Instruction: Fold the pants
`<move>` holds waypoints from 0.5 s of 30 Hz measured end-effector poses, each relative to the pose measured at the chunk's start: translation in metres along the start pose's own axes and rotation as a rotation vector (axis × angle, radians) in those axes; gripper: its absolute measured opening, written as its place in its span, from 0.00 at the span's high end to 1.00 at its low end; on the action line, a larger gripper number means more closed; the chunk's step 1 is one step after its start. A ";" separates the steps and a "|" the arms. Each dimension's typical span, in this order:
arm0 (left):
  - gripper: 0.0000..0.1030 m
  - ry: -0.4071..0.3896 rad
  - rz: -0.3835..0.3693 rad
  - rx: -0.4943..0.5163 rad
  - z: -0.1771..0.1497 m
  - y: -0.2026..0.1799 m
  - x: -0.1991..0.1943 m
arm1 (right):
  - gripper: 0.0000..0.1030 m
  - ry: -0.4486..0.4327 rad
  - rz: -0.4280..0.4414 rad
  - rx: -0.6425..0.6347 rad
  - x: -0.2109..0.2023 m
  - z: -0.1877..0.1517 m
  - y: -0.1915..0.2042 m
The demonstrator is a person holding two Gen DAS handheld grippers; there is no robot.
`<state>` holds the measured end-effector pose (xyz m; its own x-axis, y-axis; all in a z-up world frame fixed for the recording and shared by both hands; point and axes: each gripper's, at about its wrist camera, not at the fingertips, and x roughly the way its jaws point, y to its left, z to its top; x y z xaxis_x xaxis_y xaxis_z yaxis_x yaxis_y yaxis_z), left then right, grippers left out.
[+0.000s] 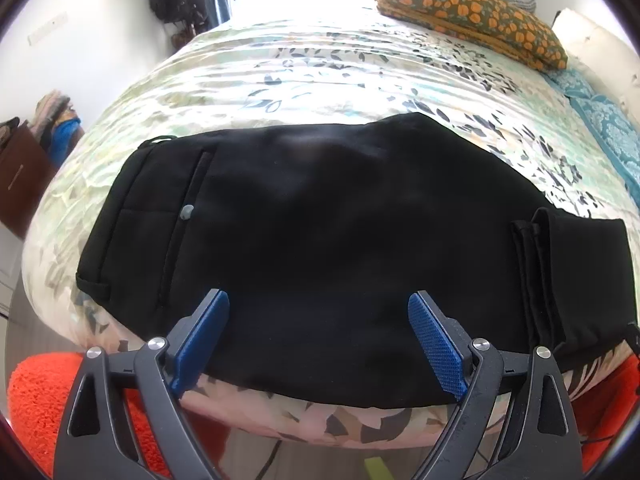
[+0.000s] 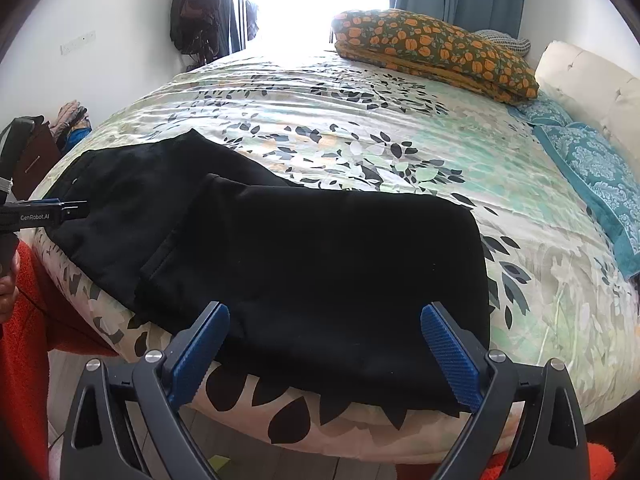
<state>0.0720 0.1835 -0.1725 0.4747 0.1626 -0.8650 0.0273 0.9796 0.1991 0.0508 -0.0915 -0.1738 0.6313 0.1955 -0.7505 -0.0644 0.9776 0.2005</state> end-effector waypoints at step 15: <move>0.10 0.009 -0.031 -0.038 0.000 0.003 0.001 | 0.06 -0.023 0.009 0.019 -0.004 0.003 -0.005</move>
<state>0.0722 0.1867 -0.1729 0.4664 0.1332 -0.8745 0.0081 0.9879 0.1548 0.0511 -0.0975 -0.1703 0.6482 0.2019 -0.7342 -0.0555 0.9742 0.2189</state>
